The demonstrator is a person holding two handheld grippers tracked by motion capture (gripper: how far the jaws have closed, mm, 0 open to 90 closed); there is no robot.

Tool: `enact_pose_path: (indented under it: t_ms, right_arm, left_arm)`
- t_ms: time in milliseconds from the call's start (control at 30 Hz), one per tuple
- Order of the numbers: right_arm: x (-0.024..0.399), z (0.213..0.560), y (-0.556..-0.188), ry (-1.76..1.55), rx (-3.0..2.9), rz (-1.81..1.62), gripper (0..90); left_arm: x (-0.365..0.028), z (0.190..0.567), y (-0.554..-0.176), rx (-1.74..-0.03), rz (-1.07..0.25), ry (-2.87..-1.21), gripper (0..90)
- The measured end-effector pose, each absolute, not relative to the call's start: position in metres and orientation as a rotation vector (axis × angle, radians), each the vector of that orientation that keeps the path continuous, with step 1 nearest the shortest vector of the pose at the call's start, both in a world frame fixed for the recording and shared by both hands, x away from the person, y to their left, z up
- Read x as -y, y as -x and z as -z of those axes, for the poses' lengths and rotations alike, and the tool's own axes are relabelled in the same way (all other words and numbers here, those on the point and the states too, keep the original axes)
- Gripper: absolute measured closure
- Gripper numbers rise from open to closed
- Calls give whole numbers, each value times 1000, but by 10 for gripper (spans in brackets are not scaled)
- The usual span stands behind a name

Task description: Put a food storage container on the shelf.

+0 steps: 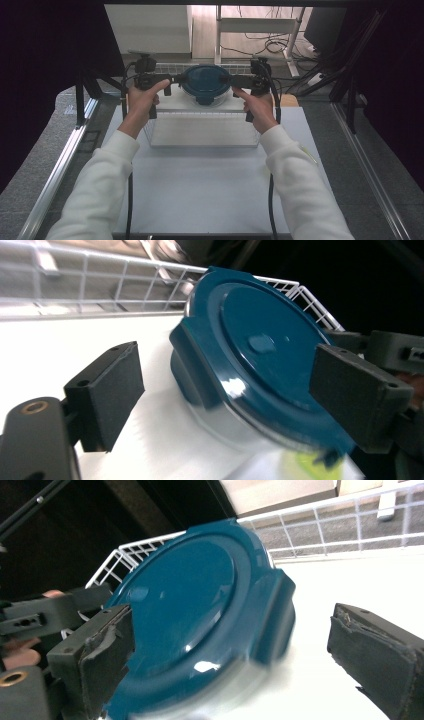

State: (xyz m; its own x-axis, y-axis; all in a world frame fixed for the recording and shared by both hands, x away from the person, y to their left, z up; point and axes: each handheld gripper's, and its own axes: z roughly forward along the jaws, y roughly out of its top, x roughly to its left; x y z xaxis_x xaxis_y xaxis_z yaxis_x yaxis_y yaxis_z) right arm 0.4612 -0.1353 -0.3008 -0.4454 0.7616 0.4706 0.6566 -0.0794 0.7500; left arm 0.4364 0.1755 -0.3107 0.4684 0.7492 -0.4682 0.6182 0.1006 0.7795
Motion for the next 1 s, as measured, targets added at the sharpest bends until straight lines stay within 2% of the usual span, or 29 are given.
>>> enact_pose_path:
  t_ms: [100,500,733,1000]
  right_arm:
    - [145,303,-446,-1515,-2090,-1561,59]
    - [193,333,-368,-1255,-2237,-1506,160]
    - [218,372,-326,-1196,-2281,-1459,212]
    - [218,418,-293,-1183,-2367,-1380,216]
  left_arm:
    - [-176,313,-416,-1191,-214,-1620,173]
    - [-189,358,-335,-1087,-204,-1756,190]
    - [-190,403,-297,-1093,-200,-1803,191]
    - [-186,452,-274,-1131,-192,-1876,194]
